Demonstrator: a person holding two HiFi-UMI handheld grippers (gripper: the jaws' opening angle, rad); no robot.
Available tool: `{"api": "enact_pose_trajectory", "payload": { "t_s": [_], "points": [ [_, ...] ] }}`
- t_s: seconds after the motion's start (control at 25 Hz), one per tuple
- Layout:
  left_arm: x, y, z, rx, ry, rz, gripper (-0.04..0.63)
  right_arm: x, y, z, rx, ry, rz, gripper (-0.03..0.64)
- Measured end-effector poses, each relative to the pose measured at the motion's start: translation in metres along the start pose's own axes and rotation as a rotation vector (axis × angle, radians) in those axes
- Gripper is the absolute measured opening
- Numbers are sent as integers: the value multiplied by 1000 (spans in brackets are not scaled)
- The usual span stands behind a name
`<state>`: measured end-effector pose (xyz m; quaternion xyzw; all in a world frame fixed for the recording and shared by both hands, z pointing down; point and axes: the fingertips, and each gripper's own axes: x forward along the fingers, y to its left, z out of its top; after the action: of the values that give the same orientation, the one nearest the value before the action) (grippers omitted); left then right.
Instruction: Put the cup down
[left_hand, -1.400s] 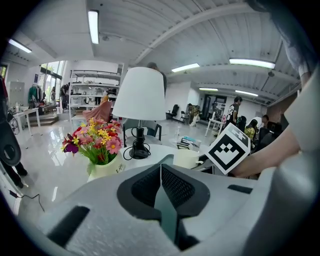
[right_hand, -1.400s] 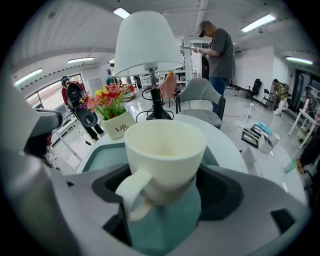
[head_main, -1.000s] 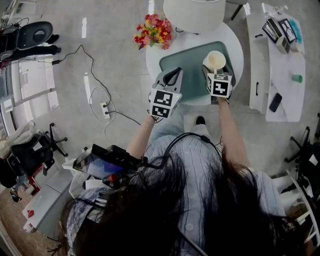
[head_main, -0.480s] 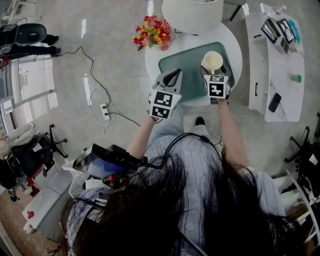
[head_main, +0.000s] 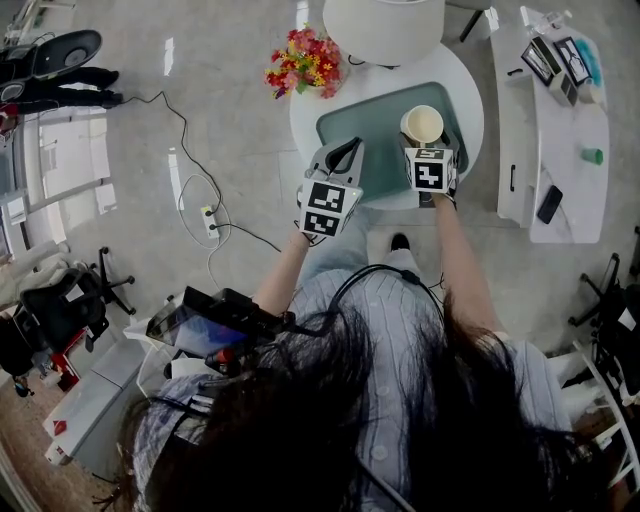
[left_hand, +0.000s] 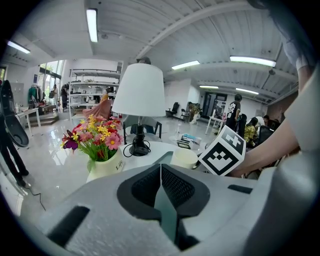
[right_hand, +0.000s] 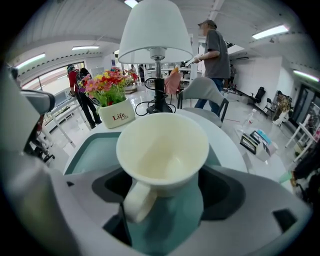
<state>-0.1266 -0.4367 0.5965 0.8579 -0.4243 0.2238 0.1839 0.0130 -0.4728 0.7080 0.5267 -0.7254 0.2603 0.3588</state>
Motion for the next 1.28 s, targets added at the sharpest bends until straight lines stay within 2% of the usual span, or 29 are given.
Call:
{"api": "enact_pose_trajectory", "payload": {
  "t_s": [0.2, 0.48, 0.84, 1.08, 1.2, 1.28],
  "points": [
    [-2, -2, 2, 2, -11, 2, 18, -1, 1, -2, 23, 9, 6, 383],
    [-5, -6, 3, -1, -14, 11, 18, -20, 0, 1, 135, -27, 22, 383],
    [-11, -19, 9, 11, -34, 18, 18, -70, 1, 18, 225, -140, 55, 382],
    [-17, -38, 12, 25, -55, 24, 18, -108, 5, 30, 267, -227, 133, 382],
    [-23, -49, 14, 25, -67, 28, 18, -125, 4, 31, 285, -257, 143, 380],
    [-27, -56, 15, 28, -75, 36, 18, -137, -1, 31, 292, -285, 128, 343]
  ]
}}
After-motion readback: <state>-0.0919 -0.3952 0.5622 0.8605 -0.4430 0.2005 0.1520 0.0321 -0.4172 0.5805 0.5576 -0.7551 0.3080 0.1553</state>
